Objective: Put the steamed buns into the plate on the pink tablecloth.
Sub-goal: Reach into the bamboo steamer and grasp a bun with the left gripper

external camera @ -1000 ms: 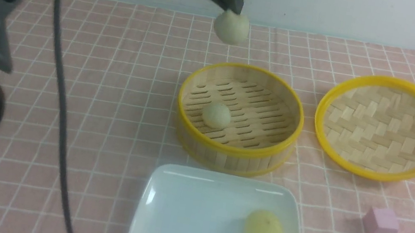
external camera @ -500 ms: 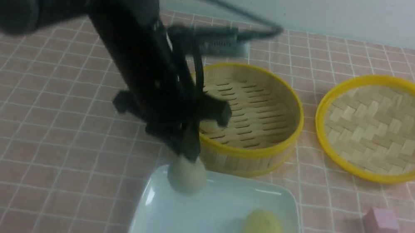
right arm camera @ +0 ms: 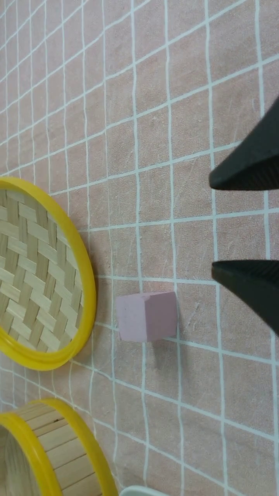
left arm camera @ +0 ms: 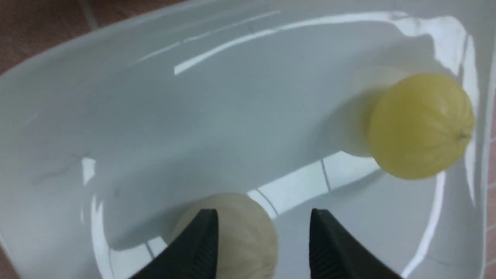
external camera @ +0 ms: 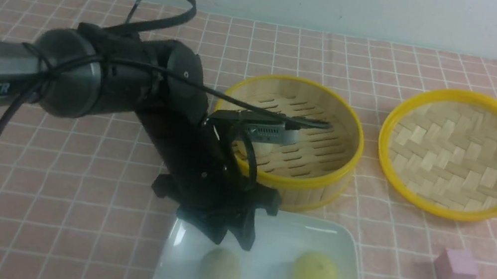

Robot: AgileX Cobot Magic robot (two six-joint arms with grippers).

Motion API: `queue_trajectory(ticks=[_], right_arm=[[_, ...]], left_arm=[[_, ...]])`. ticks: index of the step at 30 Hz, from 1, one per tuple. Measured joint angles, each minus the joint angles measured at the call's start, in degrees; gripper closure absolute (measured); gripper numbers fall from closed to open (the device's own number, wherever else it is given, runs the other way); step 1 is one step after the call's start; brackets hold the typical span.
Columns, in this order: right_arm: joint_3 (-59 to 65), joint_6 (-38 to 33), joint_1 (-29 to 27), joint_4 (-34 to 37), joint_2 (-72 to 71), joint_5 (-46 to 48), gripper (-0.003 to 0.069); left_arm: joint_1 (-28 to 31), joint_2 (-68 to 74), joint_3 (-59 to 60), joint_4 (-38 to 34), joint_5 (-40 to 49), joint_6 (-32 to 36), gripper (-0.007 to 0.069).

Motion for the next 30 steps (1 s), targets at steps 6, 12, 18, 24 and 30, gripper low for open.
queue_trajectory(ticks=[6,12,18,24,30], right_arm=[[0.0,0.0,0.0,0.0,0.0,0.0,0.0419],[0.0,0.0,0.0,0.0,0.0,0.0,0.0419],[0.0,0.0,0.0,0.0,0.0,0.0,0.0419],[0.0,0.0,0.0,0.0,0.0,0.0,0.0419],[0.0,-0.1,0.0,0.0,0.0,0.0,0.0419]], left_arm=[[-0.1,1.1,-12.0,9.4,4.0,-9.6,0.0481],[-0.1,9.9,-26.6,19.2,4.3,-17.2,0.061],[-0.1,18.5,-38.1,25.1,4.9,-18.2,0.0466],[0.0,24.2,-40.5,31.7,1.3,-18.7,0.0296],[0.0,26.5,-40.8,30.3,1.0,-18.9,0.0457]])
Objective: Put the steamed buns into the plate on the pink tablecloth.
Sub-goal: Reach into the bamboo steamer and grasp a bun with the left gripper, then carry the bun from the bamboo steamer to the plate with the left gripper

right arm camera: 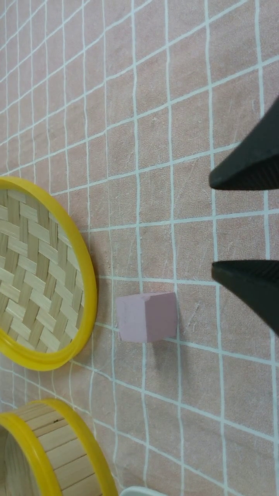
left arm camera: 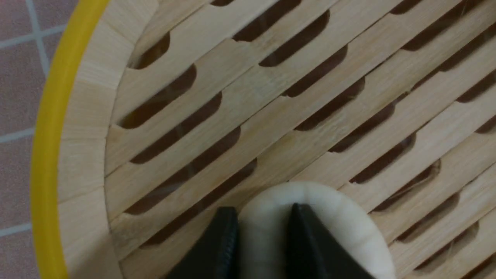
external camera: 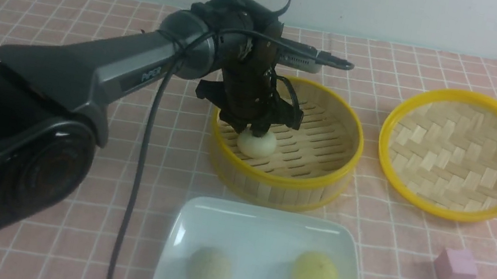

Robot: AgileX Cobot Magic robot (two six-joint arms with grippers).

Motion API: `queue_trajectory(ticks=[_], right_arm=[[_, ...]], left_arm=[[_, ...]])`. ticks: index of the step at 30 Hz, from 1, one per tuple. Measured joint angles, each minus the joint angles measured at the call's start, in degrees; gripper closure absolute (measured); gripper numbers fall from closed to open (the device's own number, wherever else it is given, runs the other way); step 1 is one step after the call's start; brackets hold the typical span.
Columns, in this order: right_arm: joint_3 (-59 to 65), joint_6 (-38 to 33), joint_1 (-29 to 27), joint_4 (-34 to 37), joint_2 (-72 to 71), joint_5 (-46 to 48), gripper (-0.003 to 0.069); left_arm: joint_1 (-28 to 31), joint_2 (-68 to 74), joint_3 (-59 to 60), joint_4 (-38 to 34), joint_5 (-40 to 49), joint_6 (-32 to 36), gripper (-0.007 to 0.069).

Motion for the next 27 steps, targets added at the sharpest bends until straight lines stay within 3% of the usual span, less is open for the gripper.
queue_trajectory(ticks=[1,3,8,12,21,27], right_arm=[[0.0,-0.1,0.0,0.0,0.0,0.0,0.0419],[0.0,-0.1,0.0,0.0,0.0,0.0,0.0419],[0.0,-0.1,0.0,0.0,0.0,0.0,0.0419],[0.0,-0.1,0.0,0.0,0.0,0.0,0.0419],[0.0,-0.1,0.0,0.0,0.0,0.0,0.0419],[0.0,-0.1,0.0,0.0,0.0,0.0,0.0419]], left_arm=[[0.0,-0.7,0.0,-1.3,1.4,0.9,0.0556],[0.0,-2.1,0.0,-2.9,3.6,2.6,0.0592],[-0.3,-11.6,1.2,-10.0,13.9,9.0,0.0599],[-2.5,-19.7,6.3,-13.4,16.5,12.8,0.0599],[-10.4,-20.0,24.1,-14.7,9.5,13.7,0.0599],[-11.5,-17.7,25.1,-12.7,4.9,13.6,0.0598]])
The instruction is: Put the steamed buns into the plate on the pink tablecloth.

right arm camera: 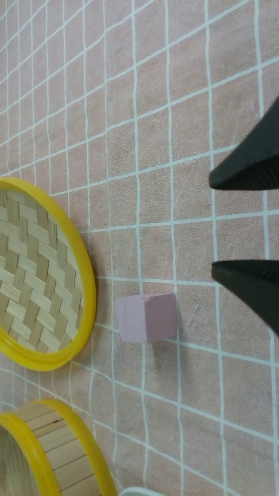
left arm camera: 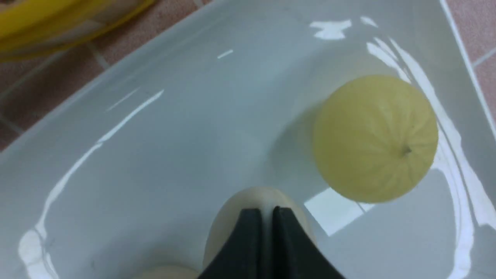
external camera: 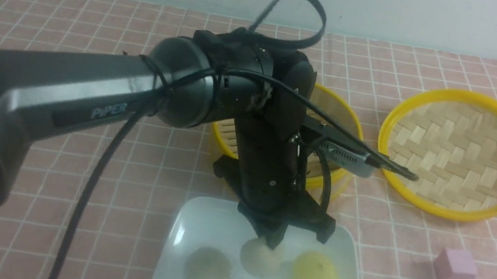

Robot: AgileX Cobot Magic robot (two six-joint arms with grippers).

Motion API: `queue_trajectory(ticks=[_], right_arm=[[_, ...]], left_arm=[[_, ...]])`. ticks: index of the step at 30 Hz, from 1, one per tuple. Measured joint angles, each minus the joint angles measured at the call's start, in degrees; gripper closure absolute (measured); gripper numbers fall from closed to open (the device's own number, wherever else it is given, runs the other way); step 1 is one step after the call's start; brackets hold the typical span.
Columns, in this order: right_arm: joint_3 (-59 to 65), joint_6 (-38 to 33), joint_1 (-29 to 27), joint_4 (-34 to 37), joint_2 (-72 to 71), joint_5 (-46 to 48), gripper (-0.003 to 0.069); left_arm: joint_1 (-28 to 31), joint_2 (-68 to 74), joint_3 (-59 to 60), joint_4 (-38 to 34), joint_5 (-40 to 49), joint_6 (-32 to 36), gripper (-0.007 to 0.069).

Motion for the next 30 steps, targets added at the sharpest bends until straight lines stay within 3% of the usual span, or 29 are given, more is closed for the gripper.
queue_trajectory(ticks=[8,17,21,25,30], right_arm=[[0.0,0.0,0.0,0.0,0.0,0.0,0.0419],[0.0,0.0,0.0,0.0,0.0,0.0,0.0419],[0.0,0.0,0.0,-0.1,0.0,0.0,0.0419],[0.0,0.1,0.0,-0.1,0.0,0.0,0.0419],[0.0,0.6,0.0,0.0,0.0,0.0,0.0419]], left_arm=[[0.0,1.9,0.0,0.9,-3.2,-2.4,0.0543],[0.0,1.7,-4.6,3.3,3.2,-5.6,0.0305],[0.0,1.4,-9.6,4.6,6.4,-6.7,0.027],[0.0,-0.9,-16.2,9.1,11.1,-10.1,0.0337],[0.0,-8.5,-20.4,15.9,12.1,-12.5,0.0531]])
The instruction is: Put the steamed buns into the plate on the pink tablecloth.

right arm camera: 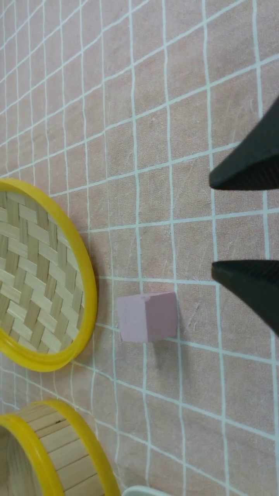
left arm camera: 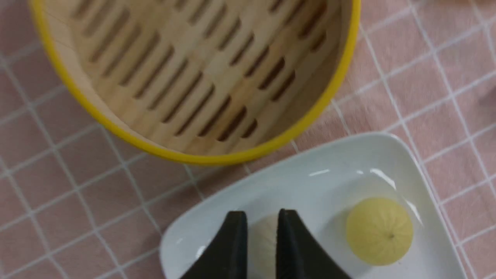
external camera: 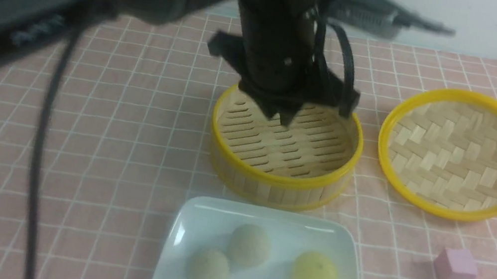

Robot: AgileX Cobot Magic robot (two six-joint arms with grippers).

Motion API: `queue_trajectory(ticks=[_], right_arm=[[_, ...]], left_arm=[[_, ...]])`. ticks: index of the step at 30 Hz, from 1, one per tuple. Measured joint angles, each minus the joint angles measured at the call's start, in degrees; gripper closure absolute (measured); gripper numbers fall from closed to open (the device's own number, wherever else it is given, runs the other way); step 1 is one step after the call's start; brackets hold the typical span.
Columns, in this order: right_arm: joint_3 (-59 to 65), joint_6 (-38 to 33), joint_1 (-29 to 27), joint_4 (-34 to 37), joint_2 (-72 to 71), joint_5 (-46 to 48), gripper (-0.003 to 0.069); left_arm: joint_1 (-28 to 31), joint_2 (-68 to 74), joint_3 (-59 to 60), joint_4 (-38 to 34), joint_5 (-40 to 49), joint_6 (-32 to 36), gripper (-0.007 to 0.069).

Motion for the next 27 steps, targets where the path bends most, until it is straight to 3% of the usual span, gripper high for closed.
queue_trajectory(ticks=[1,3,8,10,15,16,19,27], right_arm=[[0.0,0.0,0.0,0.0,0.0,0.0,0.0419],[0.0,0.0,0.0,0.0,0.0,0.0,0.0419],[0.0,0.0,0.0,0.0,0.0,0.0,0.0419],[0.0,0.0,0.0,0.0,0.0,0.0,0.0419],[0.0,0.0,0.0,0.0,0.0,0.0,0.0419],[0.0,0.0,0.0,0.0,0.0,0.0,0.0419],[0.0,0.0,0.0,-0.1,0.0,0.0,0.0419],[0.0,0.0,0.0,-0.1,0.0,0.0,0.0419]], left_arm=[[0.0,-3.9,-0.1,0.7,0.4,0.0,0.0582],[0.0,-9.3,0.3,0.6,0.7,0.0,0.061],[0.0,-23.7,8.6,-1.4,0.9,-0.1,0.0625],[0.0,-31.3,18.6,-2.6,0.3,0.6,0.0625],[0.0,-42.5,40.8,-7.7,-17.0,1.6,0.0625],[0.0,-46.7,49.8,-12.4,-27.3,1.5,0.0625],[0.0,-50.8,61.0,-17.6,-39.1,1.5,0.0622],[0.0,-54.5,74.4,-19.9,-46.1,1.5,0.061]])
